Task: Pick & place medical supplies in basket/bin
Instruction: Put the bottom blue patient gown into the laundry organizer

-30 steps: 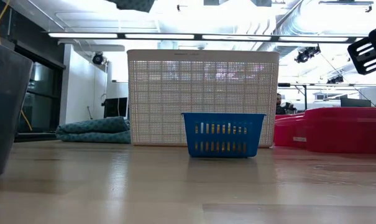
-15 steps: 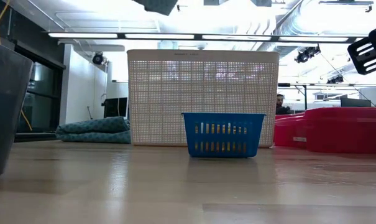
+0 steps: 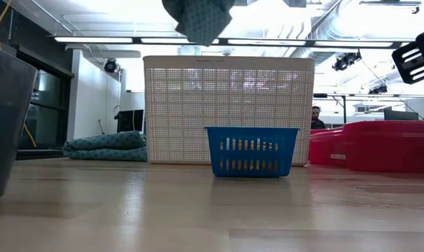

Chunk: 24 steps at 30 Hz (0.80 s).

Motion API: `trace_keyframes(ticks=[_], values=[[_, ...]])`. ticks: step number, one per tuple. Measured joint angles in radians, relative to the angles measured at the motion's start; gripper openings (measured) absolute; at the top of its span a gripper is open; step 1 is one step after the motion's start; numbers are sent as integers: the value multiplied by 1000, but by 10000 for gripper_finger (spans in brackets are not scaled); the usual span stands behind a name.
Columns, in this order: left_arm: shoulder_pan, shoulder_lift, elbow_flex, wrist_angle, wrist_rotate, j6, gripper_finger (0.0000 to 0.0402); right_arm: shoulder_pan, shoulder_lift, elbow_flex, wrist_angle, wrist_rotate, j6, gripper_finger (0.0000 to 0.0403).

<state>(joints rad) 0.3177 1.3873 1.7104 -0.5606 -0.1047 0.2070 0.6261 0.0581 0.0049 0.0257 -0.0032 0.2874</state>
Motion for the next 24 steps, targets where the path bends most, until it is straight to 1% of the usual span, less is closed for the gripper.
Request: trace_keyframes(ticks=[4, 13, 20, 24], values=[[30, 46, 23, 2, 2, 59, 32, 0, 0, 0, 0, 0, 0, 226], [117, 139, 25, 56, 2, 206, 32, 0, 0, 0, 0, 0, 0, 226], [181, 221, 25, 96, 3, 214, 32, 0, 0, 0, 0, 0, 0, 226], [183, 258, 25, 91, 20, 181, 32, 0, 0, 0, 0, 0, 0, 226]])
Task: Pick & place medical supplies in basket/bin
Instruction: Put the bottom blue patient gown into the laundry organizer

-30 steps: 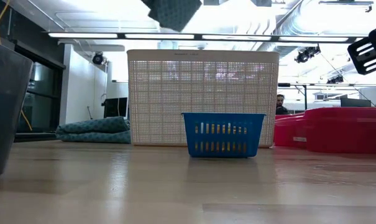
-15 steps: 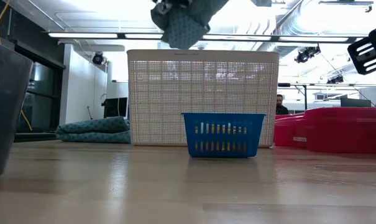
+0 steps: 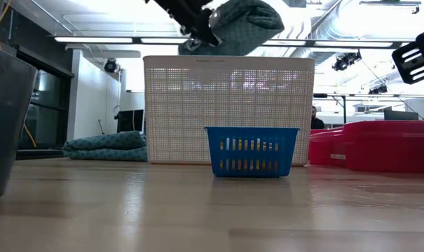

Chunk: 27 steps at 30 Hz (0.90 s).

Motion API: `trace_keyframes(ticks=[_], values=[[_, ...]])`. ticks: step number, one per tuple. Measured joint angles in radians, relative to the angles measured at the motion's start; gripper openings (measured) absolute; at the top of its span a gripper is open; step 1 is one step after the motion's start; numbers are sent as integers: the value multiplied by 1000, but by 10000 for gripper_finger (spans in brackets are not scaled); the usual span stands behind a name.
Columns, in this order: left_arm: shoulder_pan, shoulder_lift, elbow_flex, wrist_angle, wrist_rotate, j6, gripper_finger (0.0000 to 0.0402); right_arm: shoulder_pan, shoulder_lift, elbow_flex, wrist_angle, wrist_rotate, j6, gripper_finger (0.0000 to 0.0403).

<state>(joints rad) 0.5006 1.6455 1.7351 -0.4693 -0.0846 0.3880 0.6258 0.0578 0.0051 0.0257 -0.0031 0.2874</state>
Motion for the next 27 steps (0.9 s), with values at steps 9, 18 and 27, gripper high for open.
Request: trace_keyframes(ticks=[9, 18, 27], values=[[-46, 43, 0, -4, -9, -25, 32, 0, 0, 0, 0, 0, 0, 226], [-56, 89, 0, -59, -129, -122, 32, 0, 0, 0, 0, 0, 0, 226], [-58, 159, -1, -127, -157, -244, 32, 0, 0, 0, 1, 1, 0, 226]])
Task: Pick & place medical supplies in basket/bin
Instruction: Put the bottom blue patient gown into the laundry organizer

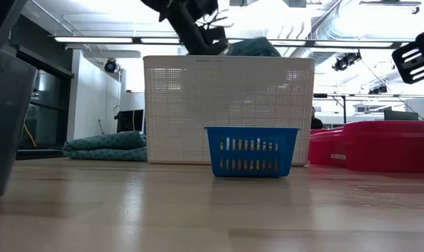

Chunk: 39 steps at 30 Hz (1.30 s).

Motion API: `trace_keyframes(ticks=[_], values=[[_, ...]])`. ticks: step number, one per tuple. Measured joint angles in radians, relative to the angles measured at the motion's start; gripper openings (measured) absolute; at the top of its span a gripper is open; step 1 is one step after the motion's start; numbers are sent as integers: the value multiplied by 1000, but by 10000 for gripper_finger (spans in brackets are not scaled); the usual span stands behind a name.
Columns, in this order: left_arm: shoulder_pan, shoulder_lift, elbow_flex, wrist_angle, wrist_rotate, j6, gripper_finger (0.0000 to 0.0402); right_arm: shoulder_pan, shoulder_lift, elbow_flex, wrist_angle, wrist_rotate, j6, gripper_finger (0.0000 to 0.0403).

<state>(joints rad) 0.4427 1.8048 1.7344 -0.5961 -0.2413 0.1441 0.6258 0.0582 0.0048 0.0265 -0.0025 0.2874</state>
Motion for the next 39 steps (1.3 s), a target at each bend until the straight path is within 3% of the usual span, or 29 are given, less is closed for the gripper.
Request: trace_keyframes(ticks=[17, 33, 39], values=[[8, 123, 0, -139, 0, -108, 32, 0, 1, 0, 0, 0, 0, 226], [8, 158, -5, -182, 0, -160, 32, 0, 1, 0, -1, -1, 0, 226], [8, 158, -5, -182, 1, -136, 53, 0, 1, 0, -1, 0, 0, 226]])
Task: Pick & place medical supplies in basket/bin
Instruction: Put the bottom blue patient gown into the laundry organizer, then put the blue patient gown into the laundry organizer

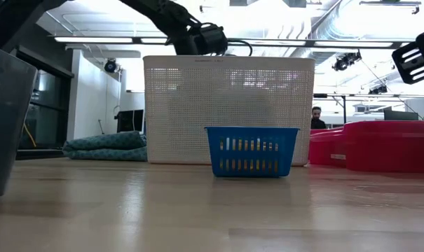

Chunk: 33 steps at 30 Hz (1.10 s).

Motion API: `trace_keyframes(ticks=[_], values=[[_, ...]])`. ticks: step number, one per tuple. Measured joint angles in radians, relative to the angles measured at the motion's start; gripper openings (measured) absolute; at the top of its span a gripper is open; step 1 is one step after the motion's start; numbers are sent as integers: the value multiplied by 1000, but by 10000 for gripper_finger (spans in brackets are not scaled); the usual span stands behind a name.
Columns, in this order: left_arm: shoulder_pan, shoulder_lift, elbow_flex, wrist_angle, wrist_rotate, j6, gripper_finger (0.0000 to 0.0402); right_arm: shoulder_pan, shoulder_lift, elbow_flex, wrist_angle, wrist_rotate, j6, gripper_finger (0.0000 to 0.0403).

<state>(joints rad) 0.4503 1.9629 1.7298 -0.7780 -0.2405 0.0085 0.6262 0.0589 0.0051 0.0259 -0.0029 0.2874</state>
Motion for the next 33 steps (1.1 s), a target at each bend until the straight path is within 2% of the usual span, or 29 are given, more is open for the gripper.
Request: trace_keyframes(ticks=[12, 19, 27, 33], values=[[-3, 0, 0, 5, 3, 20, 125, 0, 0, 0, 0, 0, 0, 226], [-3, -11, 0, 10, 5, 18, 129, 0, 0, 0, 0, 0, 0, 226], [-5, -155, 12, 33, 6, 59, 129, 0, 0, 0, 0, 0, 0, 226], [-30, -187, 12, 29, 1, 70, 129, 0, 0, 0, 0, 0, 0, 226]])
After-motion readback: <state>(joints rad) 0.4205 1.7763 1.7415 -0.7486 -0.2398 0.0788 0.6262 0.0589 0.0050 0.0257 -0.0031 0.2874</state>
